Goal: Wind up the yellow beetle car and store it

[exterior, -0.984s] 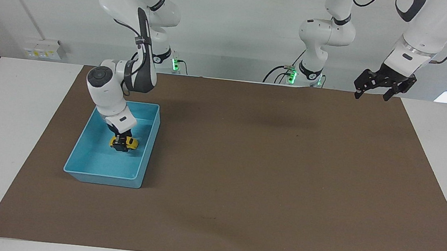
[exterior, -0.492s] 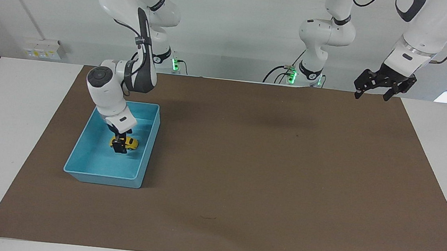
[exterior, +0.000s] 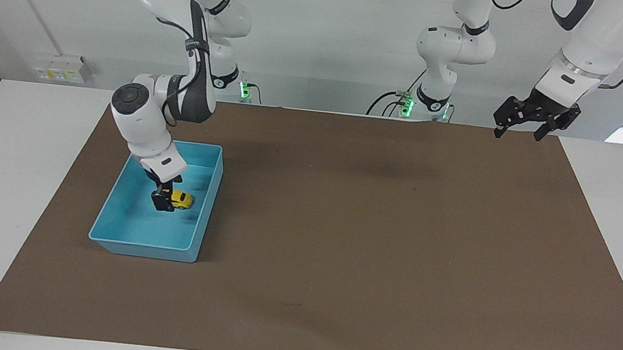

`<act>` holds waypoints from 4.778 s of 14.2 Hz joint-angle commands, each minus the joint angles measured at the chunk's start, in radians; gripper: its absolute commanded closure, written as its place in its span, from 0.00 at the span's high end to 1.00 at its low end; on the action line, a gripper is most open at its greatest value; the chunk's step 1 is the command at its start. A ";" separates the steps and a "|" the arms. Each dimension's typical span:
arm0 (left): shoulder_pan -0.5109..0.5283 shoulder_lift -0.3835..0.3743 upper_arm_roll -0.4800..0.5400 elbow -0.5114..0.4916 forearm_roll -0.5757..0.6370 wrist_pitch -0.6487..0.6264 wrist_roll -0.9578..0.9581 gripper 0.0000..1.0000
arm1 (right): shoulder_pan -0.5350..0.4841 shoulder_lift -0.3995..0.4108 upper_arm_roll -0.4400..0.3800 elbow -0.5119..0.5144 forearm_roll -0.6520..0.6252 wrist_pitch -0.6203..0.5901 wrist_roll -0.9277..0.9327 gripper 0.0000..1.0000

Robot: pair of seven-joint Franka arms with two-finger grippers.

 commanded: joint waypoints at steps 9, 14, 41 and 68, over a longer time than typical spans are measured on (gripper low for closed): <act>0.010 -0.007 -0.008 0.005 0.007 -0.011 -0.010 1.00 | -0.006 -0.043 0.010 0.167 0.057 -0.208 0.006 1.00; 0.010 -0.007 -0.009 0.005 0.007 -0.011 -0.010 1.00 | -0.003 -0.046 0.009 0.190 0.097 -0.237 0.023 1.00; 0.010 -0.007 -0.008 0.005 0.009 -0.011 -0.010 1.00 | 0.070 -0.164 -0.154 0.509 0.076 -0.694 0.947 1.00; 0.010 -0.007 -0.009 0.005 0.009 -0.011 -0.010 1.00 | 0.041 -0.175 -0.054 0.674 -0.007 -0.956 1.655 1.00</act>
